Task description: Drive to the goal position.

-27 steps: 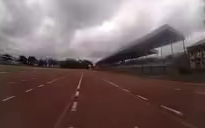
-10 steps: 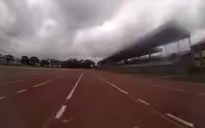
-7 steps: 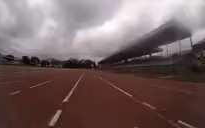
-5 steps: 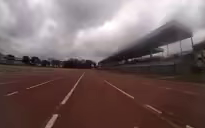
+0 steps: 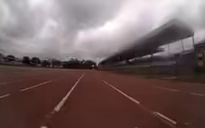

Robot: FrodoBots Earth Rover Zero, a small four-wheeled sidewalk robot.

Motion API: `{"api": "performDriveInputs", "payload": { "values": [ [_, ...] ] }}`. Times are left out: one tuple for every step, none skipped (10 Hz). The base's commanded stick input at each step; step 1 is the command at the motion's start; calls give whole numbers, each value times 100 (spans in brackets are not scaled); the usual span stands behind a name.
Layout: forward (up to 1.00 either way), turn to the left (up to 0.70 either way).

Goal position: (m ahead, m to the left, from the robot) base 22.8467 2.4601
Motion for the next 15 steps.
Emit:
{"api": "performDriveInputs", "payload": {
  "values": [
    [70, 5],
    [70, 16],
    [70, 31],
    [70, 20],
    [70, 0],
    [70, 0],
    [70, 0],
    [70, 0],
    [70, 0],
    [70, 0],
    [70, 0],
    [70, 0],
    [70, 0],
    [70, 0],
    [70, 0]
  ]
}}
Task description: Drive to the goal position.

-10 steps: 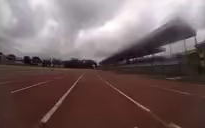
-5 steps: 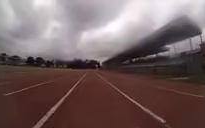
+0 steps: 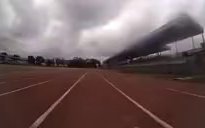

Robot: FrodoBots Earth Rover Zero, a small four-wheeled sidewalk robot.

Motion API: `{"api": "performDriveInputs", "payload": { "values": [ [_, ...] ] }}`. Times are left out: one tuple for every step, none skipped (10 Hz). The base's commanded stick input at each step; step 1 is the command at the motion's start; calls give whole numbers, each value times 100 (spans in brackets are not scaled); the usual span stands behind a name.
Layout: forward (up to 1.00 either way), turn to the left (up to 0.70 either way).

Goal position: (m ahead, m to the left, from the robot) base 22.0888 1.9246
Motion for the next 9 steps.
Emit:
{"api": "performDriveInputs", "payload": {
  "values": [
    [70, 0],
    [70, 0],
    [70, 0],
    [70, 0],
    [70, 0],
    [70, 0],
    [70, 0],
    [70, 0],
    [70, 0]
  ]
}}
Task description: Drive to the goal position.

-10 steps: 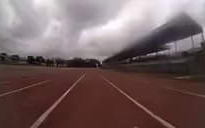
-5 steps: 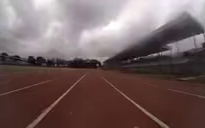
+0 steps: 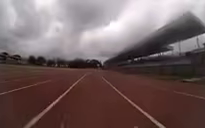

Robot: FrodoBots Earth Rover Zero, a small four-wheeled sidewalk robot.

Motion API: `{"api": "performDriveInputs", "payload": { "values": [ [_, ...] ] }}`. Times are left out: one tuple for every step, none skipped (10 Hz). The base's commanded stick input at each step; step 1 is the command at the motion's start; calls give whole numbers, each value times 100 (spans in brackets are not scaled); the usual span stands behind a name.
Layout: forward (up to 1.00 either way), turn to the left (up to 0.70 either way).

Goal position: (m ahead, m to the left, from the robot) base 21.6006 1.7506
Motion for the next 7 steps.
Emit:
{"api": "performDriveInputs", "payload": {
  "values": [
    [70, 0],
    [70, 0],
    [70, 0],
    [70, 0],
    [70, 0],
    [70, 0],
    [70, 0]
  ]
}}
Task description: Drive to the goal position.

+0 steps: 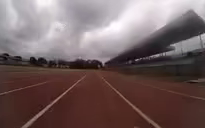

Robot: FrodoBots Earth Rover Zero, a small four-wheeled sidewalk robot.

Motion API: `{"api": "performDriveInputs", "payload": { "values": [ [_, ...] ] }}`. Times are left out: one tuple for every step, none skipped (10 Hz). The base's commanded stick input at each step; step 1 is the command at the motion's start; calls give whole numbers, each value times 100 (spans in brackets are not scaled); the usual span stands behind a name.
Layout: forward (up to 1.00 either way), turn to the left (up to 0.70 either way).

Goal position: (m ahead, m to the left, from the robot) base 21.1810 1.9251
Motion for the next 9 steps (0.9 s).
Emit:
{"api": "performDriveInputs", "payload": {
  "values": [
    [70, 0],
    [70, 0],
    [70, 0],
    [70, 0],
    [70, 0],
    [70, 0],
    [70, 0],
    [70, 0],
    [70, 0]
  ]
}}
